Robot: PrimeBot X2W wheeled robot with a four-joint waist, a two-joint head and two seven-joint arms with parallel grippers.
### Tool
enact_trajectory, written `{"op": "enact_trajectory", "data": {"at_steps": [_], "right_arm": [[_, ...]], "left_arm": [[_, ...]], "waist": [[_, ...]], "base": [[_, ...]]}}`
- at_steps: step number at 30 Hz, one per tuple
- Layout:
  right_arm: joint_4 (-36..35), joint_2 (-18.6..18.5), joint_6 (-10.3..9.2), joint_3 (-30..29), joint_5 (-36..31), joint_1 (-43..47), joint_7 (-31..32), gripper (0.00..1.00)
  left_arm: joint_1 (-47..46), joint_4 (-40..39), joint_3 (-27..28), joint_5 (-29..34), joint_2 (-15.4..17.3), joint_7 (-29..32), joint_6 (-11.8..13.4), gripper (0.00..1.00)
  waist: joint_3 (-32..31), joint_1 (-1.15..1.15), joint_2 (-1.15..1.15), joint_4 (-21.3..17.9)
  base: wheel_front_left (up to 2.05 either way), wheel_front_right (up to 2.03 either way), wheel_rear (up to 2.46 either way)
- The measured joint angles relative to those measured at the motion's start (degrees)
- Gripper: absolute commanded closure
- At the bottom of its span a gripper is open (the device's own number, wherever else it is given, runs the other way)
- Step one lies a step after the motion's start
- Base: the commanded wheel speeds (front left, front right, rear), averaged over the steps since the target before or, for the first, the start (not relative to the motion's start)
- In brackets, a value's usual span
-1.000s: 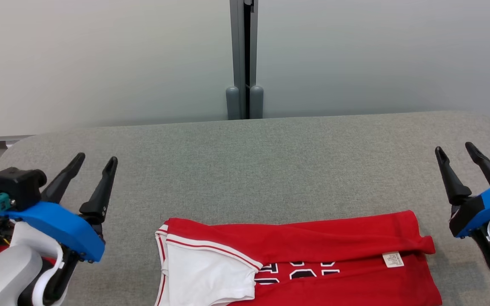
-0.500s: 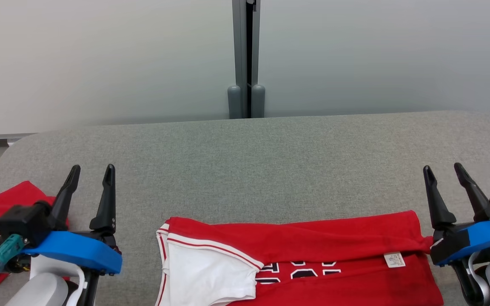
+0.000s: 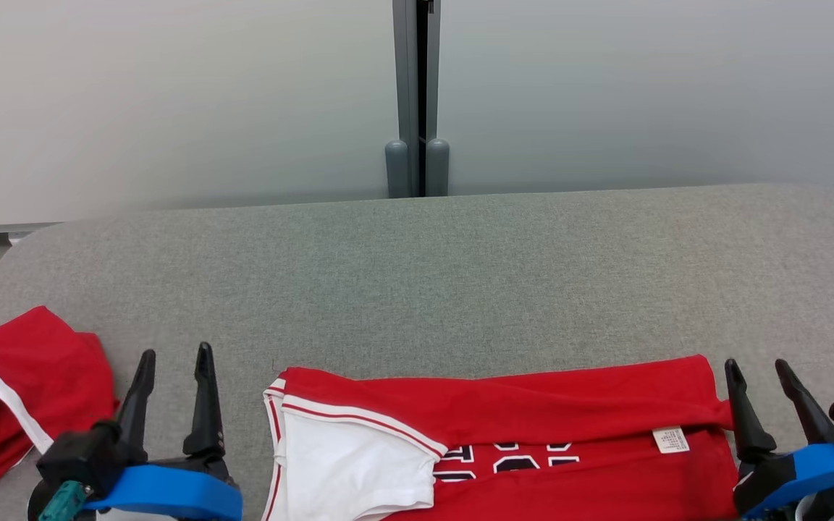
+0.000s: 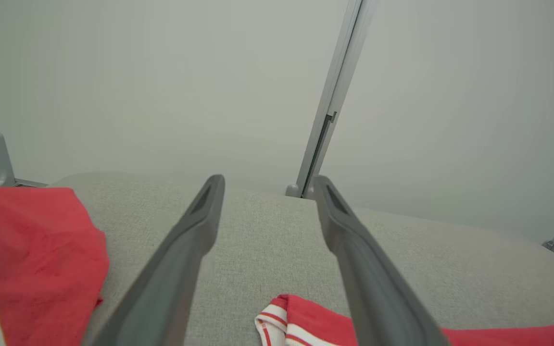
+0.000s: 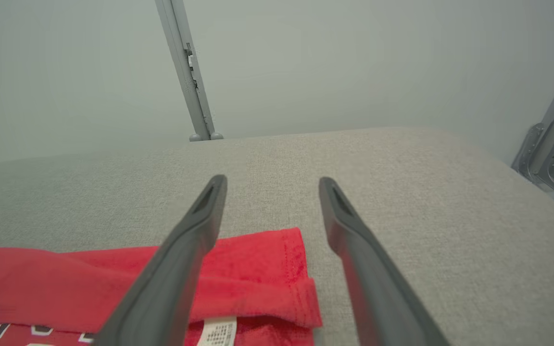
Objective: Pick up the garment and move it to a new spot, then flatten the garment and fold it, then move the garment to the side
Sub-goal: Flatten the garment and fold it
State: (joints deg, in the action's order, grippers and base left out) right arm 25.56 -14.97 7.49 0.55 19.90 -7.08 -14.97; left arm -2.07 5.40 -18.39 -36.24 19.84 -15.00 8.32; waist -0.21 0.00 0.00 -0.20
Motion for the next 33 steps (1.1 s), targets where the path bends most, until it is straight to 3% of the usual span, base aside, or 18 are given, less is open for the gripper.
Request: {"op": "enact_trajectory", "data": {"at_steps": [7,21,31,32,33], "right_arm": [[4.44,-0.14,0.00,0.05,-0.09,-0.05,0.79,0.00],[18.98,-0.91,0.00,3.24,2.70,-7.34,16.28,0.00],[24.24,-1.01,-0.11,6.46,7.19,-10.44,26.09,0.00],[24.23,-1.22,-0.11,7.03,7.69,-10.55,26.92,0.01],[24.18,-1.48,-0.13,7.46,8.23,-10.60,27.57,0.28]], "left_arm": [[1.92,1.29,2.58,5.64,-4.59,0.00,-3.26,0.00],[1.52,6.03,7.68,9.84,-9.11,0.01,-9.43,0.00],[0.72,8.26,9.54,11.72,-10.88,0.00,-11.34,0.00],[0.72,8.46,9.69,11.80,-11.02,0.00,-11.40,0.00],[0.72,8.60,9.91,11.93,-11.15,0.00,-11.51,0.00]], "waist": [[0.80,0.00,0.00,0.05],[2.10,0.00,0.00,0.96],[2.17,0.00,-0.01,1.62],[2.14,0.00,-0.02,1.69],[2.12,0.00,-0.02,1.73]], "base": [[0.00,0.00,0.00],[0.00,0.00,0.00],[0.00,0.00,0.00],[0.00,0.00,0.00],[0.00,0.00,0.00]]}}
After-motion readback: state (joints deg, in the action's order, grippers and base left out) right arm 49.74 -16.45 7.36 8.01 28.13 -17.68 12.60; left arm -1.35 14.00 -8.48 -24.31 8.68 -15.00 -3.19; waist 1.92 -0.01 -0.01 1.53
